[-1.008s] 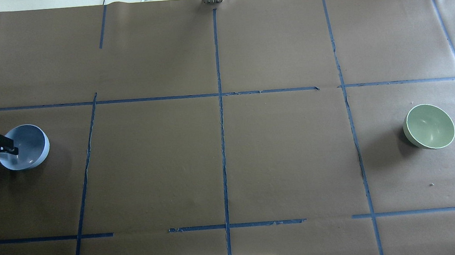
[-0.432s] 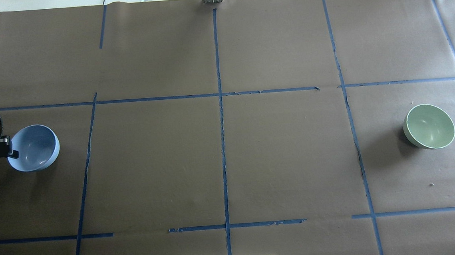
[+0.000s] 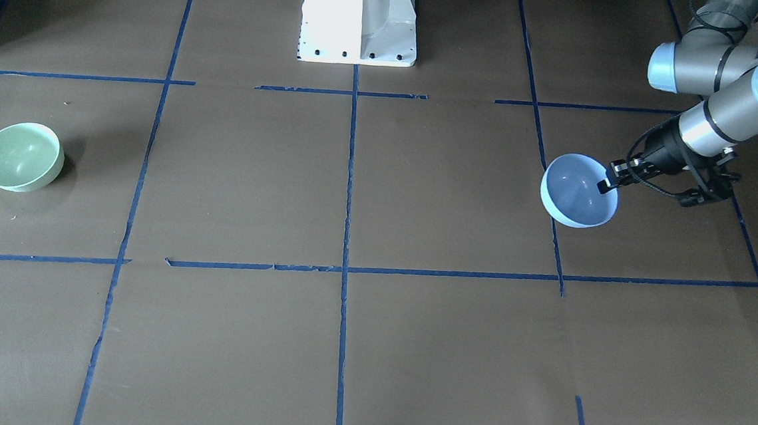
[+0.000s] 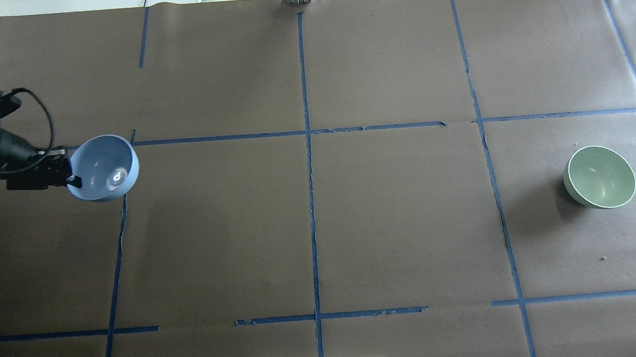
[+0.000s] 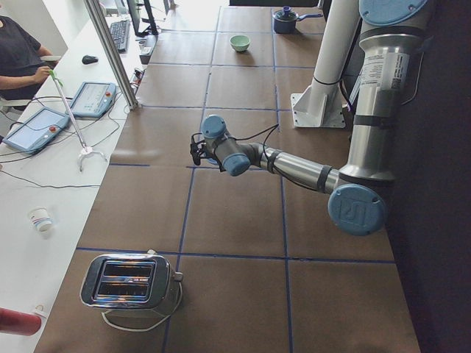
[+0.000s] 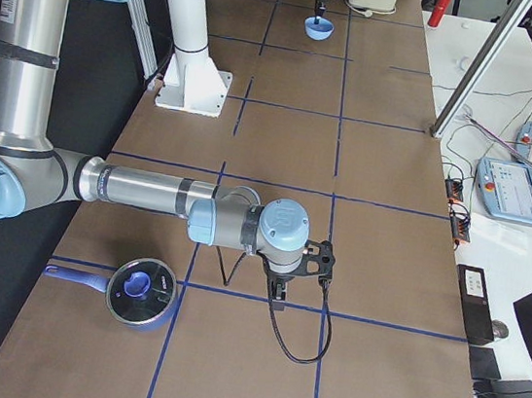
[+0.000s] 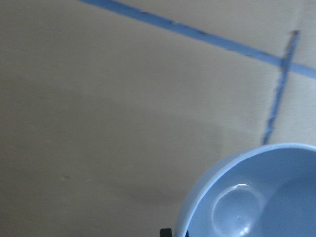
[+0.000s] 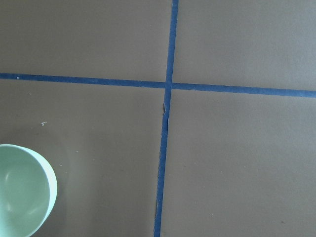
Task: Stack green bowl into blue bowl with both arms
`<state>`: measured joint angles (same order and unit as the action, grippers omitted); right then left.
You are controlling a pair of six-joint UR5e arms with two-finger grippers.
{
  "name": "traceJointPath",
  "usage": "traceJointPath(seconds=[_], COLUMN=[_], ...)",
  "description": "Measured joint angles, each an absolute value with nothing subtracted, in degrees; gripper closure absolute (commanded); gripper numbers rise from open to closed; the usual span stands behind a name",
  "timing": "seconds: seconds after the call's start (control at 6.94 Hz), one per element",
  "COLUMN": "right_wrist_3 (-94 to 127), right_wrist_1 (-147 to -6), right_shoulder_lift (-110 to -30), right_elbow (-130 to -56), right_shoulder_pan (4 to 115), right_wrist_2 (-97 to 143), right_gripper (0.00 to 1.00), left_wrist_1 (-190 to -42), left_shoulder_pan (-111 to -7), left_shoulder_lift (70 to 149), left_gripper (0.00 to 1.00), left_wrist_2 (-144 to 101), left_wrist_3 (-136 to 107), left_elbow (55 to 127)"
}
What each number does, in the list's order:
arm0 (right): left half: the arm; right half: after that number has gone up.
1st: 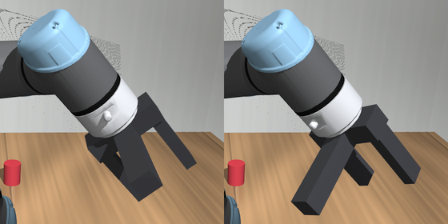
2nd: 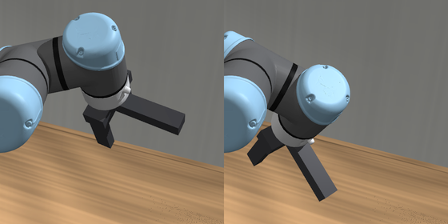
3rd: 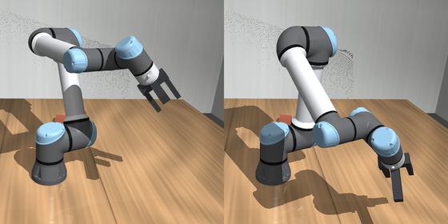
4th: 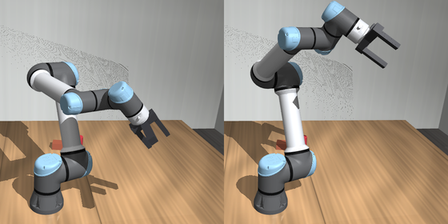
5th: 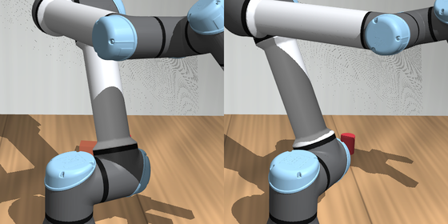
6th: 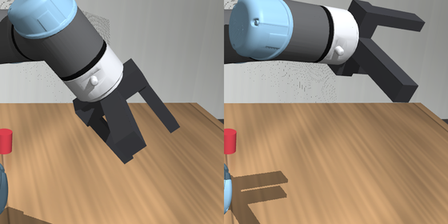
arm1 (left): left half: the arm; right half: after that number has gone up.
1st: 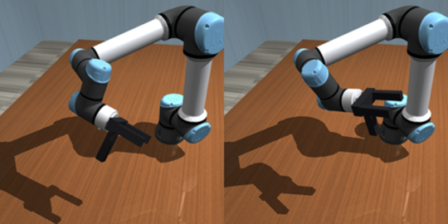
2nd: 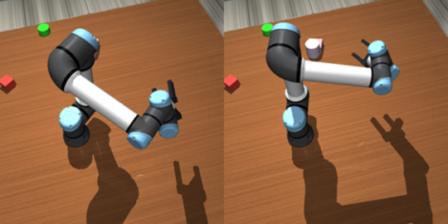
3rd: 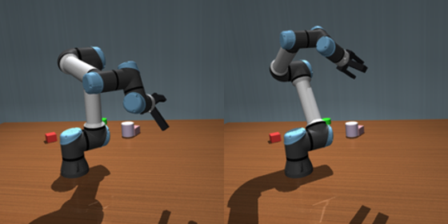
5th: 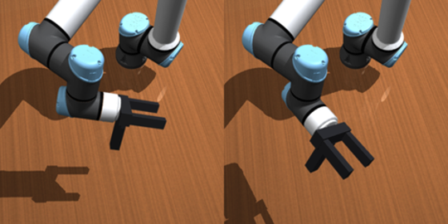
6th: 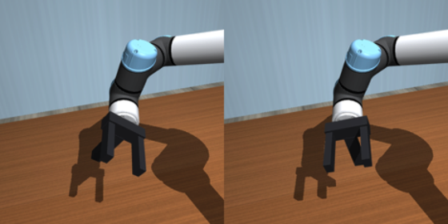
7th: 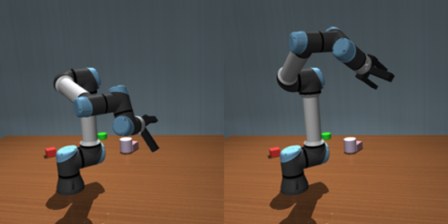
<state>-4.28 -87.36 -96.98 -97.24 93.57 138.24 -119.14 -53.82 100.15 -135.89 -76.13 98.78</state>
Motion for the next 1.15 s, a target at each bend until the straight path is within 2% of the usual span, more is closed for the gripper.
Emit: traceJointPath(seconds=[0.43, 0.72, 0.86, 1.01, 1.15], right_wrist_3=[-4.23, -4.18, -4.20, -4.19, -4.18], right_wrist_1=[-87.28, -87.28, -87.28, -87.28, -87.28], right_shoulder_lift=[-96.93, -96.92, -96.93, -96.96, -97.03], right_elbow=[-97.51, -97.61, -97.63, -97.71, -97.84], right_shoulder_pan=[93.54, 93.52, 93.52, 93.52, 93.52], right_wrist_2=[138.47, 138.69, 138.79, 138.91, 138.97], right_gripper=[0.00, 0.00, 0.00, 0.00, 0.00], left_wrist_1=[-107.25, -105.02, -105.00, -105.01, -105.02], left_shoulder_pan=[-38.80, -32.52, -31.20, -30.66, -30.49], left_shoulder_lift=[120.24, 127.41, 129.01, 129.68, 129.84], left_gripper=[1.00, 0.99, 0.91, 0.32, 0.00], left_wrist_2=[-123.71, -116.59, -114.87, -114.16, -113.95], left_wrist_3=[-93.58, -97.70, -98.30, -98.49, -98.38], left_elbow=[97.13, 93.05, 91.10, 90.19, 89.88])
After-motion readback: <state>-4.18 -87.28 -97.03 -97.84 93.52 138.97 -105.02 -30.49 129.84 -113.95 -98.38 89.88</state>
